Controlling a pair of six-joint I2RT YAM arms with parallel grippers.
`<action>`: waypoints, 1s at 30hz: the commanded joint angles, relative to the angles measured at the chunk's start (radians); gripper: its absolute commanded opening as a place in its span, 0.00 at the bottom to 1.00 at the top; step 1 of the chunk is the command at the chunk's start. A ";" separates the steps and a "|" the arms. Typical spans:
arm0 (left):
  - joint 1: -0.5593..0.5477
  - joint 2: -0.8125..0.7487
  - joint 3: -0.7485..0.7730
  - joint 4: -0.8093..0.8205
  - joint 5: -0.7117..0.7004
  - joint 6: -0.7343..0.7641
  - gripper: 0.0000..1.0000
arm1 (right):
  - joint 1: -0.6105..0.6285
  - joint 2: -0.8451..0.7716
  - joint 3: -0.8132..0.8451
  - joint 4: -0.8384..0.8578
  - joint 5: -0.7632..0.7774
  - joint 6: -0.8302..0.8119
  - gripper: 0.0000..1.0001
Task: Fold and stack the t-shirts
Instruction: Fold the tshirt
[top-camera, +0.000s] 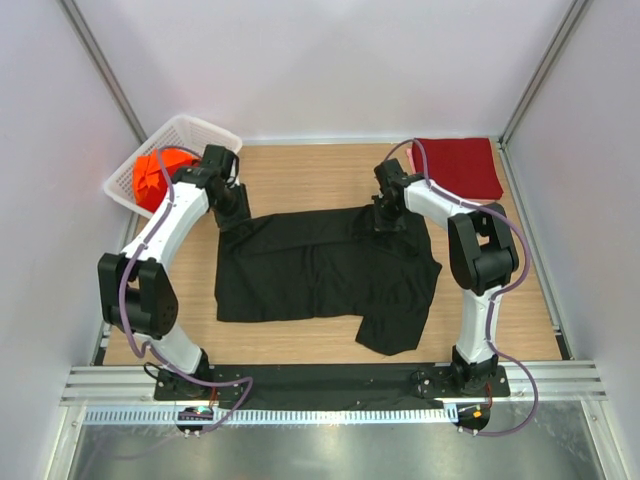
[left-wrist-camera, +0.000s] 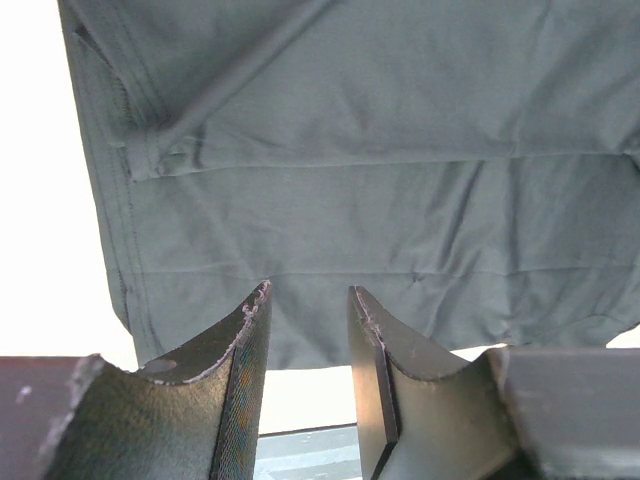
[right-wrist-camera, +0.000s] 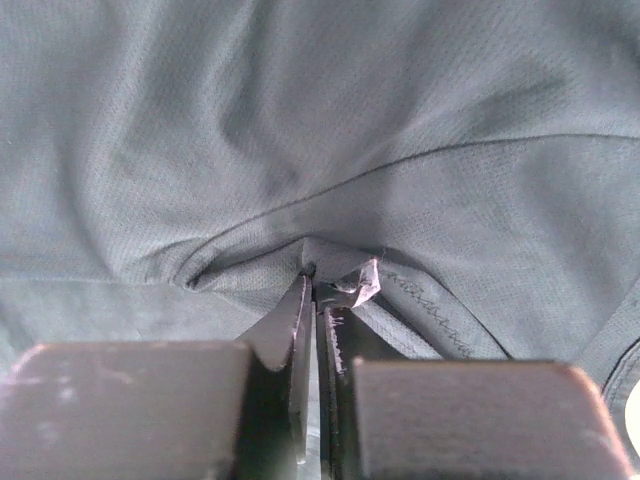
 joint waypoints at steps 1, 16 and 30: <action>0.024 0.021 0.035 -0.007 -0.020 0.013 0.38 | 0.017 -0.076 0.013 -0.030 -0.019 0.006 0.06; 0.059 0.062 0.045 0.007 -0.023 -0.007 0.38 | 0.097 -0.289 -0.239 -0.076 -0.271 0.168 0.24; 0.060 0.085 -0.007 0.031 -0.009 0.013 0.41 | -0.129 -0.230 -0.067 -0.061 0.108 0.107 0.52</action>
